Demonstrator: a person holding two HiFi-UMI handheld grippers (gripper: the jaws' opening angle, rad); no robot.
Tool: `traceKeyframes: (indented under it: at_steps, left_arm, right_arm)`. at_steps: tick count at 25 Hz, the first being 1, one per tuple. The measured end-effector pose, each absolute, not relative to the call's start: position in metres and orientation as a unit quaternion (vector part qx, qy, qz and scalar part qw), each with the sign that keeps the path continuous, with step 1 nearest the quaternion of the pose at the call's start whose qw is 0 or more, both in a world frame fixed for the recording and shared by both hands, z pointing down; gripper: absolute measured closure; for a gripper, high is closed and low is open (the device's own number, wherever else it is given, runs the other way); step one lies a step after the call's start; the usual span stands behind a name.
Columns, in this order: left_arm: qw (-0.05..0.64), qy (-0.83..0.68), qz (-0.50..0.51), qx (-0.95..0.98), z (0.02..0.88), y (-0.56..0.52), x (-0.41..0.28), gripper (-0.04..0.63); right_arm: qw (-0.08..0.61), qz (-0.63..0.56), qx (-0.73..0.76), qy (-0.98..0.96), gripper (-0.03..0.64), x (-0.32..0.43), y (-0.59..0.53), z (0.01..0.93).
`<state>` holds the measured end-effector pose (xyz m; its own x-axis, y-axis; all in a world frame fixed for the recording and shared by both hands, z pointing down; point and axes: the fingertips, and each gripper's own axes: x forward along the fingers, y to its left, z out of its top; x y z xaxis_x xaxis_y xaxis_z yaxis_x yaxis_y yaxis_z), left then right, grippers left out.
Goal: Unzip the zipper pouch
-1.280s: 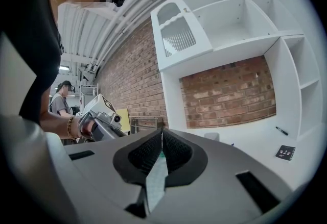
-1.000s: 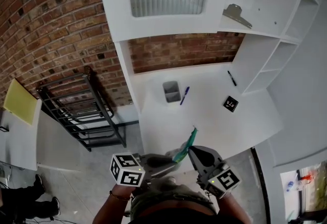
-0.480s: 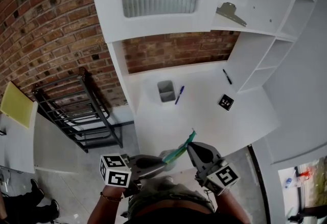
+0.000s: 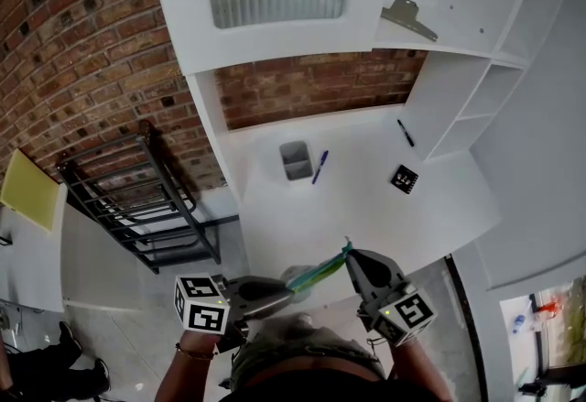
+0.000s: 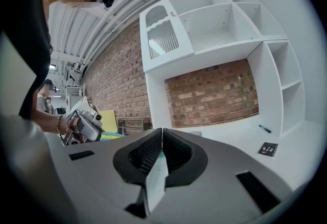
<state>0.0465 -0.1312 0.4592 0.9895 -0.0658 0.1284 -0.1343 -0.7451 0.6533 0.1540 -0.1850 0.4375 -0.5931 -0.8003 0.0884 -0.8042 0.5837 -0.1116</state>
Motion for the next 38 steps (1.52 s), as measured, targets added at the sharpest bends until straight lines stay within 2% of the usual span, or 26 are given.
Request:
traceKeyframes:
  at_steps: [9,20,29,33,38]
  left_arm:
    - [0.355,-0.050,0.047,0.932,0.459,-0.128,0.045,0.552]
    - [0.356,-0.045,0.043,0.933,0.460,-0.126,0.044,0.552]
    - [0.352,-0.036,0.040,0.935,0.458,-0.133,0.055,0.552]
    - [0.343,-0.028,0.042,0.938,0.460,-0.138,0.063,0.552]
    - [0.336,-0.039,0.044,0.940,0.467,-0.155,0.067,0.552]
  right_arm:
    - [0.023,0.090,0.478,-0.874,0.612,0.178,-0.184,0.447]
    - [0.010,0.071,0.484,-0.872,0.612,0.187,-0.190,0.439]
    - [-0.008,0.106,0.491,-0.865,0.607,0.193,-0.198,0.447]
    - [-0.018,0.119,0.482,-0.868,0.555,0.194,-0.199,0.450]
    - [-0.020,0.122,0.491,-0.862,0.555,0.199,-0.203,0.454]
